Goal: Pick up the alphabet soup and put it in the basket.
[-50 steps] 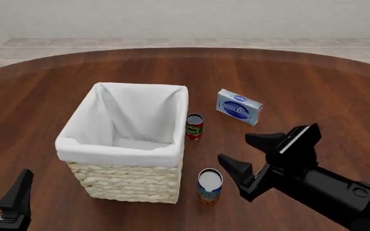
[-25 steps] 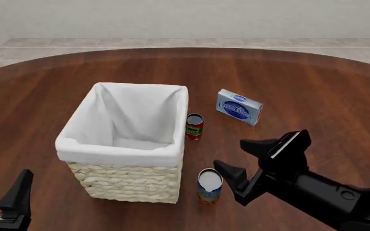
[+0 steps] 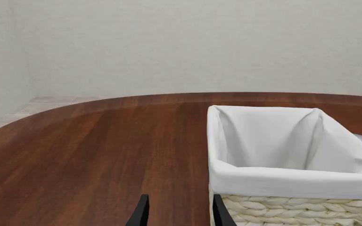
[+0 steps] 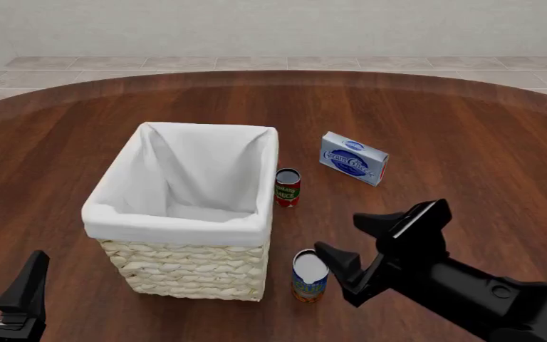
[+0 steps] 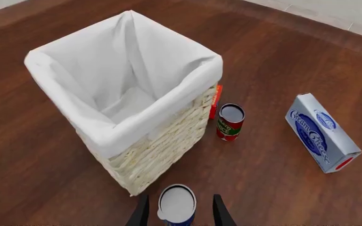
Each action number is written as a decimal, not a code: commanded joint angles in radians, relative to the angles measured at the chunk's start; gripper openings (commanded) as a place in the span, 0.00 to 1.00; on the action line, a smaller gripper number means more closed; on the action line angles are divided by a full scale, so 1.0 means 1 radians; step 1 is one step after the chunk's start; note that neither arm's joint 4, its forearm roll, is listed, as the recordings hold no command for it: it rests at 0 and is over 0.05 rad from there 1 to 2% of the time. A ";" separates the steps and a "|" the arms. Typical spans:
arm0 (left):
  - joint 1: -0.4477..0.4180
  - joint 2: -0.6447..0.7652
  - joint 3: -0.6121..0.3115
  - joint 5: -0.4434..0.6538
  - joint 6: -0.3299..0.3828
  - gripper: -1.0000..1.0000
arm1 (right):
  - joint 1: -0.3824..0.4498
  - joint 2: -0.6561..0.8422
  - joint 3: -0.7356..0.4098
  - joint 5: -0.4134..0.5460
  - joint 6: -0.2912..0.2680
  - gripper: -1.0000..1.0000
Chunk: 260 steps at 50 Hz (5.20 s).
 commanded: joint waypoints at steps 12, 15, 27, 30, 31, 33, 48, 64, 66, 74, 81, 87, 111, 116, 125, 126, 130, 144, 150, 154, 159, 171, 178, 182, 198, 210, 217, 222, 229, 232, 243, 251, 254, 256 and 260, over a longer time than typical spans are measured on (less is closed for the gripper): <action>0.000 0.000 0.000 0.000 0.000 1.00 | -0.012 0.051 0.015 -0.032 -0.003 1.00; 0.000 0.000 0.000 0.000 0.000 1.00 | -0.021 0.046 0.012 -0.031 -0.007 1.00; 0.000 0.000 0.000 0.000 0.000 1.00 | -0.021 0.081 0.017 -0.065 -0.004 1.00; 0.000 0.000 0.000 0.000 0.000 1.00 | -0.018 0.099 0.018 -0.077 -0.002 1.00; 0.000 0.000 0.000 0.000 0.000 1.00 | -0.017 0.101 0.018 -0.077 -0.003 1.00; 0.000 0.000 0.000 0.000 0.000 1.00 | -0.017 0.106 0.017 -0.080 -0.004 1.00; 0.000 0.000 0.000 0.000 0.000 1.00 | -0.002 0.145 0.016 -0.104 -0.001 1.00; 0.000 0.000 0.000 0.000 0.000 1.00 | 0.001 0.170 0.021 -0.124 0.005 1.00; 0.000 0.000 0.000 0.000 0.000 1.00 | 0.001 0.172 0.020 -0.125 0.005 1.00; 0.000 0.000 0.000 0.000 0.000 1.00 | 0.002 0.199 0.021 -0.147 0.006 1.00; 0.000 0.000 0.000 0.000 0.000 1.00 | 0.002 0.214 0.021 -0.158 0.009 1.00; 0.000 0.000 0.000 0.000 0.000 1.00 | 0.002 0.229 0.018 -0.165 0.010 1.00; 0.000 0.000 0.000 0.000 0.000 1.00 | 0.012 0.288 0.016 -0.201 0.023 1.00; 0.000 0.000 0.000 0.000 0.000 1.00 | 0.011 0.295 0.015 -0.205 0.024 1.00; 0.000 0.000 0.000 0.000 0.000 1.00 | 0.005 0.311 0.018 -0.218 0.026 1.00; 0.000 0.000 0.000 0.000 0.000 1.00 | 0.005 0.312 0.019 -0.219 0.027 1.00; 0.000 0.000 0.000 0.000 0.000 1.00 | 0.005 0.314 0.021 -0.221 0.030 1.00; 0.000 0.000 0.000 0.000 0.000 1.00 | 0.004 0.335 0.024 -0.237 0.032 1.00; 0.000 0.000 0.000 0.000 0.000 1.00 | 0.005 0.344 0.023 -0.242 0.035 1.00; 0.000 0.000 0.000 0.000 0.000 1.00 | 0.007 0.351 0.022 -0.247 0.037 1.00; 0.000 0.000 0.000 0.000 0.000 1.00 | 0.010 0.370 0.023 -0.259 0.039 1.00; 0.000 0.000 0.000 0.000 0.000 1.00 | 0.018 0.379 0.022 -0.265 0.042 1.00; 0.000 0.000 0.000 0.000 0.000 1.00 | 0.017 0.385 0.025 -0.272 0.046 1.00; 0.000 0.000 0.000 0.000 0.000 1.00 | 0.016 0.390 0.024 -0.274 0.044 1.00; 0.000 0.000 0.000 0.000 0.000 1.00 | 0.014 0.405 0.025 -0.286 0.047 1.00; 0.000 0.000 0.000 0.000 0.000 1.00 | 0.014 0.431 0.026 -0.303 0.050 1.00; 0.000 0.000 0.000 0.000 0.000 1.00 | 0.009 0.436 0.029 -0.309 0.050 1.00; 0.000 0.000 0.000 0.000 0.000 1.00 | 0.008 0.442 0.030 -0.314 0.051 1.00; 0.000 0.000 0.000 0.000 0.000 1.00 | 0.013 0.470 0.029 -0.333 0.071 1.00; 0.000 0.000 0.000 0.000 0.000 1.00 | 0.013 0.462 0.026 -0.324 0.069 1.00; 0.000 0.000 0.000 0.000 0.000 1.00 | 0.017 0.484 0.025 -0.340 0.069 1.00; 0.000 0.000 0.000 0.000 0.000 1.00 | 0.016 0.485 0.026 -0.340 0.069 1.00; 0.000 0.000 0.000 0.000 0.000 1.00 | 0.014 0.487 0.027 -0.342 0.068 1.00; 0.000 0.000 0.000 0.000 0.000 1.00 | 0.015 0.490 0.027 -0.345 0.068 1.00; 0.000 0.000 0.000 0.000 0.000 1.00 | 0.015 0.493 0.030 -0.350 0.071 1.00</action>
